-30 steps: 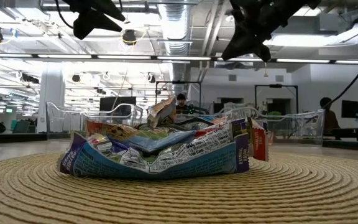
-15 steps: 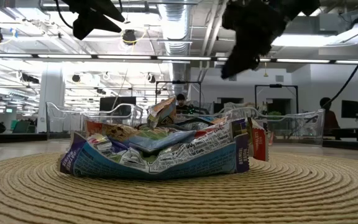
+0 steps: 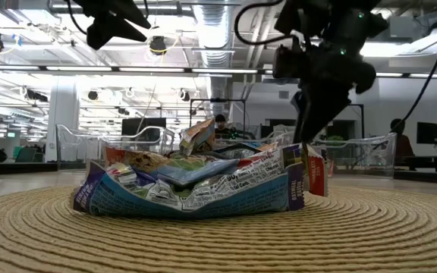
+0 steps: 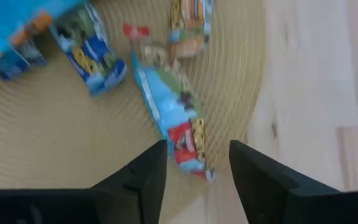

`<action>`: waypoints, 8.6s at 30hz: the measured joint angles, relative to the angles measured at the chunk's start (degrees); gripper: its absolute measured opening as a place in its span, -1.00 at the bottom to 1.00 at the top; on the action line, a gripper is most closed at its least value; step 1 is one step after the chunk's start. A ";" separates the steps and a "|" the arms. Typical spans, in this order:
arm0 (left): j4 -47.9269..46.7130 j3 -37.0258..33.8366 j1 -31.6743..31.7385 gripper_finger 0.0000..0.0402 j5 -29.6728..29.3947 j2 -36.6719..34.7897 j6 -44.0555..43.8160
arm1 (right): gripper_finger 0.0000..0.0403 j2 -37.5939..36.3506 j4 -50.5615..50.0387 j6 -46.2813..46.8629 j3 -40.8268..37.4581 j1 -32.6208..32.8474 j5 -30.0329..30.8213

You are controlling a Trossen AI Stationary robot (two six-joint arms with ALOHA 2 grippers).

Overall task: Pick and place Granola Bars by type
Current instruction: Put the red granola bar into the right transparent bin

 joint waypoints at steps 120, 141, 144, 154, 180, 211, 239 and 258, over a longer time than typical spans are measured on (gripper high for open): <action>8.06 -0.02 1.11 -0.33 -5.68 -0.02 15.48 | -0.72 -4.49 -26.22 32.35 14.23 -32.50 19.71; 5.06 -0.02 1.11 -0.33 9.15 -0.02 13.57 | -0.51 -4.47 -10.25 21.35 14.23 -17.29 -7.50; 2.98 -0.02 1.11 -0.33 13.82 -0.02 12.05 | -0.51 -4.47 -10.23 21.35 14.23 -11.78 -8.66; -0.83 -0.02 -2.37 -0.33 18.36 -0.02 9.91 | -0.51 -4.47 -10.23 31.98 14.23 6.50 -8.18; -9.93 0.00 -7.55 -0.33 21.82 5.83 8.27 | -0.51 14.51 7.90 42.48 14.26 20.62 -5.34; 2.75 -0.02 -11.52 -0.33 24.14 17.73 8.42 | -0.51 16.16 8.18 34.95 14.34 17.66 -10.46; 4.05 -0.04 -11.52 -0.33 22.40 17.68 8.34 | -0.14 21.20 9.28 35.60 16.04 17.60 -11.93; 4.56 -0.04 -11.50 -0.33 22.30 17.68 8.33 | -0.92 21.28 8.15 33.05 17.53 17.11 -11.96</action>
